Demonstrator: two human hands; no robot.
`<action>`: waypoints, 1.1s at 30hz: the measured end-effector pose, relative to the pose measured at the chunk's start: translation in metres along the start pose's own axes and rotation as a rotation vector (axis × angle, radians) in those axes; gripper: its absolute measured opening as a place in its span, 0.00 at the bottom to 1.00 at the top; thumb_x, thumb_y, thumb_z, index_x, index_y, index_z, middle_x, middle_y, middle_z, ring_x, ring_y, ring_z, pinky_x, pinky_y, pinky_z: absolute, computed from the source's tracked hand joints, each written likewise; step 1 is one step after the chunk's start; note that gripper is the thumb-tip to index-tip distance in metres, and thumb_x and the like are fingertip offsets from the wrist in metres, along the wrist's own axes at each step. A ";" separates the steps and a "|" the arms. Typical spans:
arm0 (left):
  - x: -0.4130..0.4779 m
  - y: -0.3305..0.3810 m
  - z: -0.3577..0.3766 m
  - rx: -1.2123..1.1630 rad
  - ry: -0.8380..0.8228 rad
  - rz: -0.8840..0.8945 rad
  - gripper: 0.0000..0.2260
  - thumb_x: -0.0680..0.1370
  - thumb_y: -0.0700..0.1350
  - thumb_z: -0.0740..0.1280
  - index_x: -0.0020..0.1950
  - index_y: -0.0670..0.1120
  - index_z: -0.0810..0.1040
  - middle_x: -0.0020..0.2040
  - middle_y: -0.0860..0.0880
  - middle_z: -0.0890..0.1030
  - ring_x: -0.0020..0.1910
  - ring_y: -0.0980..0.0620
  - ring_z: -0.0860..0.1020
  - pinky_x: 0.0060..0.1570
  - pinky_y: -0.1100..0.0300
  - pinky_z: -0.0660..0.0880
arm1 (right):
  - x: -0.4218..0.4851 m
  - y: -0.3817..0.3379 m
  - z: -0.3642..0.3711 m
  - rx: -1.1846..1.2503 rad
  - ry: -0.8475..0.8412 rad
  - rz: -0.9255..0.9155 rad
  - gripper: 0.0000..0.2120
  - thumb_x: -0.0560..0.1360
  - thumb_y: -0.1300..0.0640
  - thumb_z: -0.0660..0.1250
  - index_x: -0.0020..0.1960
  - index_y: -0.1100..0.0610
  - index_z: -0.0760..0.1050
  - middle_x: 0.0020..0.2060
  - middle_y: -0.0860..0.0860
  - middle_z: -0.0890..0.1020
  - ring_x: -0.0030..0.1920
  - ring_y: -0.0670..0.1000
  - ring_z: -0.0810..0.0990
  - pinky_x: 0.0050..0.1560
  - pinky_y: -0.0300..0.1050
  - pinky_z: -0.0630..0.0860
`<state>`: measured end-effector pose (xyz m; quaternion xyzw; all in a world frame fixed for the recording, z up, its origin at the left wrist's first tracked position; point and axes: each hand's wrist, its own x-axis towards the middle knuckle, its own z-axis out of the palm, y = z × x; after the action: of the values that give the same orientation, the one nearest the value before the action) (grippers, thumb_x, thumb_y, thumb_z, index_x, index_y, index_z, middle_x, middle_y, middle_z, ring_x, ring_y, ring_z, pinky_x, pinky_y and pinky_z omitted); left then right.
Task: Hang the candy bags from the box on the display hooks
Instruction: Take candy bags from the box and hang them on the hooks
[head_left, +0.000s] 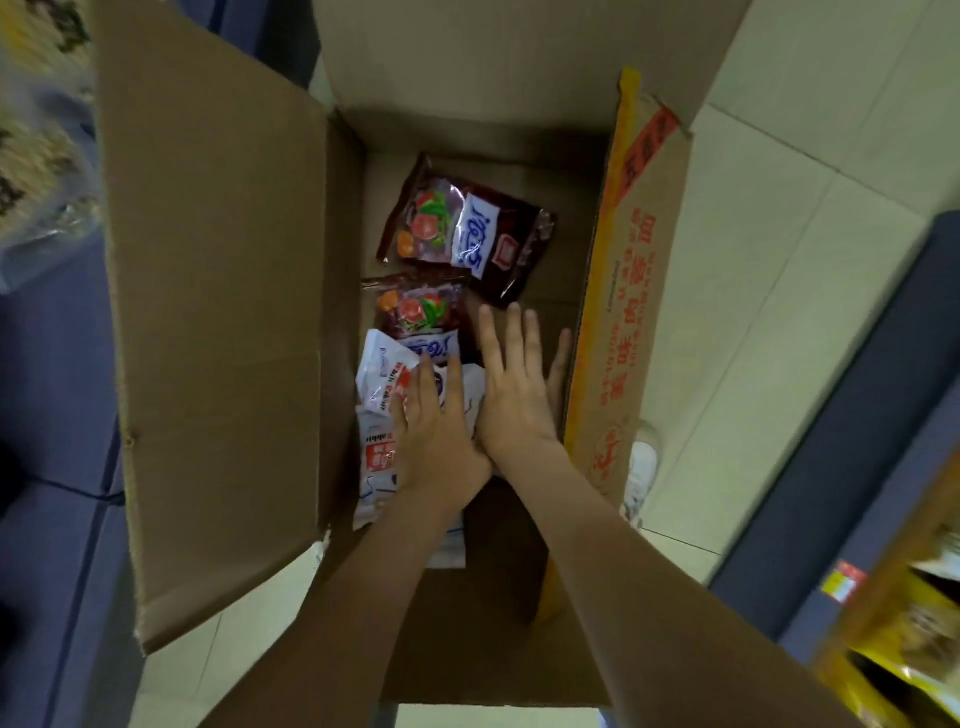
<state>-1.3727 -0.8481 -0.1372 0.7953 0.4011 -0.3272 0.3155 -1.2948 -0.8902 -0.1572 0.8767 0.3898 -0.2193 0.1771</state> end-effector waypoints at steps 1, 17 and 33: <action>-0.001 0.007 0.000 -0.005 0.004 0.013 0.42 0.76 0.56 0.65 0.78 0.49 0.38 0.78 0.43 0.41 0.77 0.44 0.40 0.74 0.47 0.40 | -0.003 0.010 -0.006 -0.011 -0.011 0.020 0.45 0.70 0.51 0.67 0.77 0.53 0.43 0.75 0.56 0.58 0.75 0.56 0.55 0.66 0.62 0.27; 0.036 0.090 0.026 0.194 0.076 0.200 0.36 0.78 0.62 0.55 0.78 0.49 0.40 0.78 0.42 0.42 0.77 0.46 0.41 0.73 0.45 0.38 | -0.012 0.148 0.027 0.138 0.004 -0.028 0.42 0.73 0.54 0.64 0.77 0.53 0.41 0.75 0.58 0.57 0.76 0.58 0.53 0.70 0.54 0.29; 0.182 -0.058 -0.015 0.403 0.289 0.028 0.20 0.78 0.45 0.62 0.70 0.46 0.68 0.66 0.43 0.70 0.66 0.44 0.66 0.68 0.44 0.55 | 0.091 0.056 0.102 0.552 -0.136 -0.345 0.35 0.77 0.52 0.60 0.77 0.55 0.45 0.70 0.53 0.61 0.68 0.52 0.58 0.67 0.47 0.55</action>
<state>-1.3330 -0.7309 -0.2830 0.8862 0.3578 -0.2788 0.0945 -1.2225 -0.9198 -0.2828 0.7960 0.4459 -0.4012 -0.0813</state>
